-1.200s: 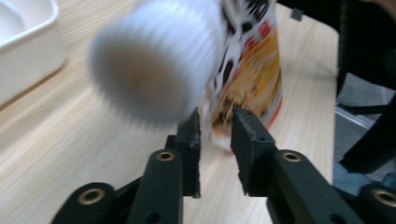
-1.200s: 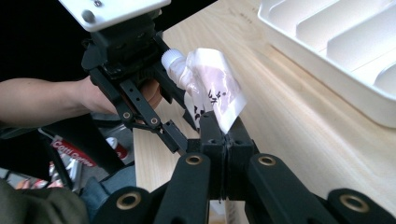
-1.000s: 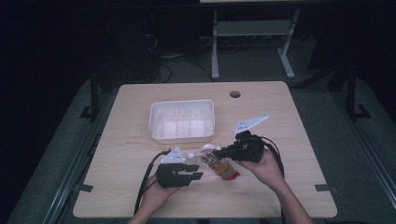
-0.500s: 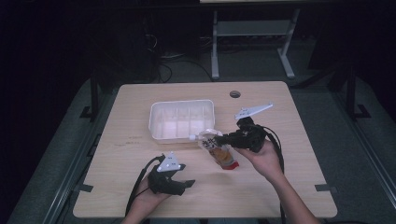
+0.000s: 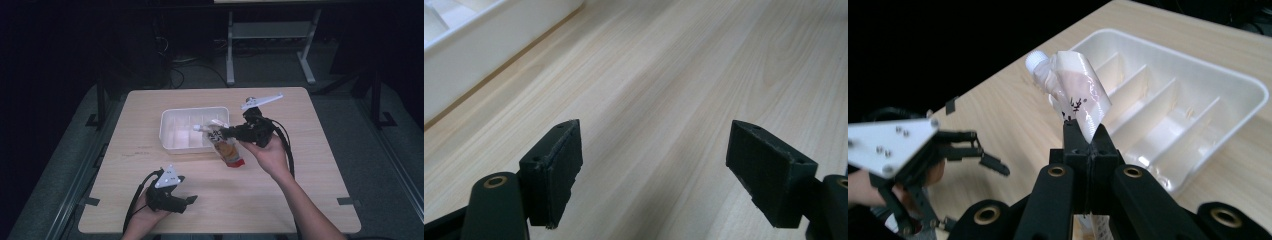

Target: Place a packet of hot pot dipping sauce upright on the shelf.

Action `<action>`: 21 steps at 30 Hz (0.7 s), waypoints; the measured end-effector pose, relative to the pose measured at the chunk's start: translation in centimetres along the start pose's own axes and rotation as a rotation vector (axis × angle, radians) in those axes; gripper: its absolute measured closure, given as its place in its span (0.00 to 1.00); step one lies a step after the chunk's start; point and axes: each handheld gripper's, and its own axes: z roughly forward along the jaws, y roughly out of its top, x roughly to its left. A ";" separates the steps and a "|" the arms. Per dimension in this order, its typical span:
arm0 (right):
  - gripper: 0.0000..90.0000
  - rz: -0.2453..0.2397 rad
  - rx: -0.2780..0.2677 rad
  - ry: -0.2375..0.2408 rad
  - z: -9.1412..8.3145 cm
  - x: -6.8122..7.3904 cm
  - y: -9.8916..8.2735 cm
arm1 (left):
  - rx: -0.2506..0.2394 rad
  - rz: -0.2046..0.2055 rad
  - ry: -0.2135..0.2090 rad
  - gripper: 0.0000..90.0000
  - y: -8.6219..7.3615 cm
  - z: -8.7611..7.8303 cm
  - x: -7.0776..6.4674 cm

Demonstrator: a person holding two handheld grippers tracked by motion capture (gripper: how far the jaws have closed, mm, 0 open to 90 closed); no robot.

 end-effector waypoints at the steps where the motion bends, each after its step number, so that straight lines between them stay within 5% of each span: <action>1: 0.99 0.002 -0.007 0.000 0.2 0.0 0.3 | 0.006 0.003 0.003 0.25 0.0 0.0 0.1; 21: 0.99 0.032 -0.060 -0.129 4.9 -0.8 7.4 | -0.015 0.004 0.027 0.24 -0.1 -0.2 0.7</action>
